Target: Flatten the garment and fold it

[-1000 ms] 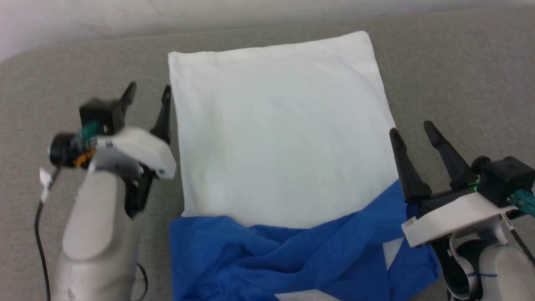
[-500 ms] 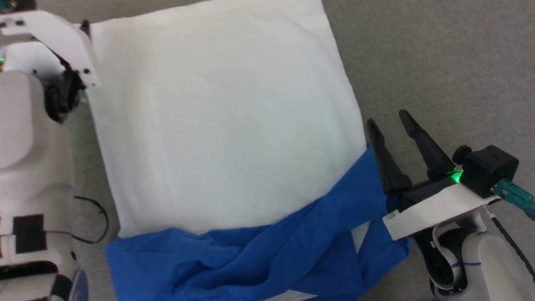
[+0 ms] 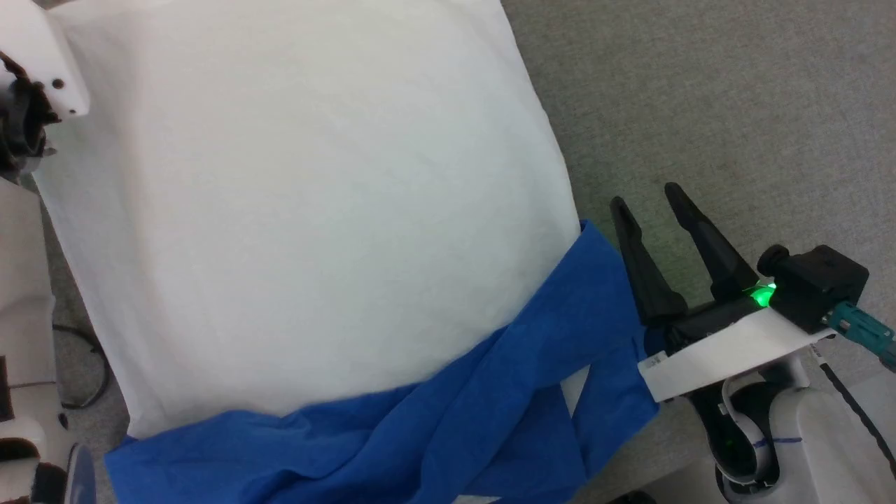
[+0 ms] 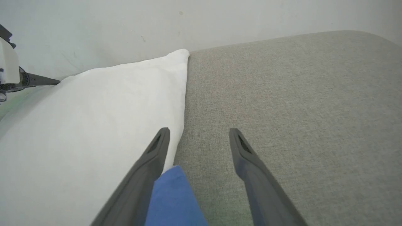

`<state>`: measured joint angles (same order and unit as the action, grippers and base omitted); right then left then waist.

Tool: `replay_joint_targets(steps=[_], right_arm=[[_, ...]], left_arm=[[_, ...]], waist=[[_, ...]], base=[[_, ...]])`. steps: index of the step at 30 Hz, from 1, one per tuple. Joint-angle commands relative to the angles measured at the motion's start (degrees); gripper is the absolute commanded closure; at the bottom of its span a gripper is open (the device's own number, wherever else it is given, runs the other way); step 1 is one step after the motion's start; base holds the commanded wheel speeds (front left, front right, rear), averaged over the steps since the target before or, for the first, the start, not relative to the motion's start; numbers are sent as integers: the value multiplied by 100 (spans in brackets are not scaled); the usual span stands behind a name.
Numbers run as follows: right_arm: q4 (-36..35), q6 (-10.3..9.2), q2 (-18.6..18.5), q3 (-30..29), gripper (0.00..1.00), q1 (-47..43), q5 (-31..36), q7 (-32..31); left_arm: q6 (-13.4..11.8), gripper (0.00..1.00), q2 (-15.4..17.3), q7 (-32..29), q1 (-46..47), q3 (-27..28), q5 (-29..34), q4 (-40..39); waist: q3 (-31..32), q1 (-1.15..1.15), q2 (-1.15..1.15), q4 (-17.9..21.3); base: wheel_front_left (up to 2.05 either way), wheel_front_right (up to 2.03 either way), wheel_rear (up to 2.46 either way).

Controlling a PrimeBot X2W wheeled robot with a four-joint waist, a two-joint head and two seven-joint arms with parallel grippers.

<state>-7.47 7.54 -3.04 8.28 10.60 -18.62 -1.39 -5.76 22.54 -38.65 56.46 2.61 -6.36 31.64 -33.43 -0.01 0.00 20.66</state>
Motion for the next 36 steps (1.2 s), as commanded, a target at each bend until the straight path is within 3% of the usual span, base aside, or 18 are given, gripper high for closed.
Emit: replay_joint_targets(steps=[1, 8, 14, 23, 30, 36], right_arm=[[3, -5, 16, 6, 0, 105, -27, 37], [-94, -5, 16, -77, 0, 467, 175, -45], [183, -5, -5, -224, 0, 1840, 472, -353], [2578, -5, 12, -901, 0, 4633, 312, -1745], [4321, -5, 15, -1805, 0, 5926, 1058, -3043], [4923, -5, 15, -2443, 0, 6398, 1866, -3777]], left_arm=[[-7, 100, 23, -158, -321, -11, 14, 113], [100, 100, 37, -276, -435, -110, -47, -494], [233, 100, -121, -118, -391, -269, -144, -864], [496, 100, -585, 512, 19, -704, -240, -1188], [665, 100, -982, 1110, 351, -1031, -300, -1174], [803, 100, -1168, 1364, 534, -1187, -399, -1057]], waist=[[-49, 1, 0, 3], [-79, 1, 0, -222], [-137, 1, 0, -557], [-446, 1, 0, -1266], [-697, 1, 0, -1842], [-845, 1, 0, -2128]], base=[[0, 0, 0], [0, 0, 0], [0, 0, 0], [0, 0, 0], [0, 0, 0], [0, 0, 0]])
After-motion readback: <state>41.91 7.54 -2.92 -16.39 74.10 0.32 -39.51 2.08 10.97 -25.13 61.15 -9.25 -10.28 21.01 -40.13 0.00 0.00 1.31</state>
